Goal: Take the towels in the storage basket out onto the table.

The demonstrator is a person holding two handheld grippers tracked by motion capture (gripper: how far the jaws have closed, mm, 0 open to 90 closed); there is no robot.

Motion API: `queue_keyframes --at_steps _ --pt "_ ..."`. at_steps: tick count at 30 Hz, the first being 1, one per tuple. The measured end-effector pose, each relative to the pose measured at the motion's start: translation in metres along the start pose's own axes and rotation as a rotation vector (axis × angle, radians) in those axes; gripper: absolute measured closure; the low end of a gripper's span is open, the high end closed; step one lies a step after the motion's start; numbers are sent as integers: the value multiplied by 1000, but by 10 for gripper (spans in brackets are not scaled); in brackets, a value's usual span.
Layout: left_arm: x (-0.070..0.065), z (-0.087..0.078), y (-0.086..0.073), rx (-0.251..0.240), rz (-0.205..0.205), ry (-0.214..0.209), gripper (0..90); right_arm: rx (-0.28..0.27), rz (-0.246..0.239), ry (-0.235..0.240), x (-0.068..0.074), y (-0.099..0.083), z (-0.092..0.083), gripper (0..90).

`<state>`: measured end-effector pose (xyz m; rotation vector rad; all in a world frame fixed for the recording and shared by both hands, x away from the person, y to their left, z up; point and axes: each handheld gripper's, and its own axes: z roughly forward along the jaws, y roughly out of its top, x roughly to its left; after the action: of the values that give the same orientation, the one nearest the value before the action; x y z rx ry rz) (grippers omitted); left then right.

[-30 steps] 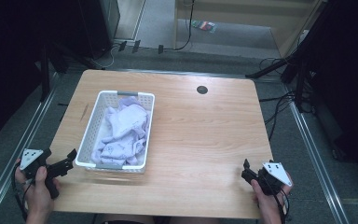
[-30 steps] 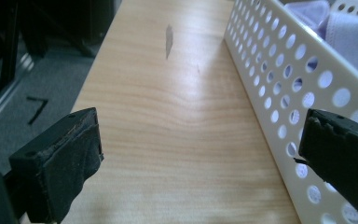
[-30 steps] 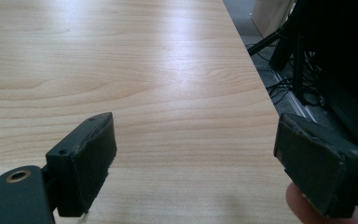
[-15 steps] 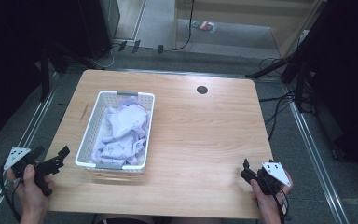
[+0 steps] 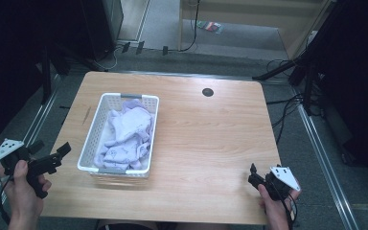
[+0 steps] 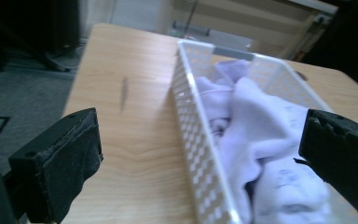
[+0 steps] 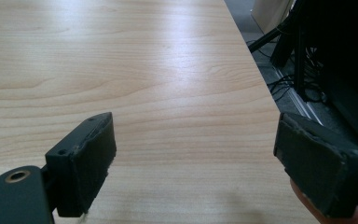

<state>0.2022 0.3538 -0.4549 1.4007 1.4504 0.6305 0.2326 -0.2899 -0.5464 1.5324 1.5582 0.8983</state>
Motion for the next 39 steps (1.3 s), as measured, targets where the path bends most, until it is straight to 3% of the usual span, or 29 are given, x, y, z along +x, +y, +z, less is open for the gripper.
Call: queue_keyframes --at_steps 6,11,21,26,39 --pt "-18 16 20 70 43 -3 0 -2 -15 -5 1 -1 -1 129" --pt "-31 32 34 110 55 -16 0 6 -13 6 1 -1 -1 126" --pt "-66 68 55 259 96 -30 0 8 -42 21 3 -1 -2 126" --pt "-79 82 56 337 149 -13 0 15 -38 24 3 -1 -1 126" --pt "-94 119 49 515 169 -4 0 12 -32 27 2 -1 -1 127"
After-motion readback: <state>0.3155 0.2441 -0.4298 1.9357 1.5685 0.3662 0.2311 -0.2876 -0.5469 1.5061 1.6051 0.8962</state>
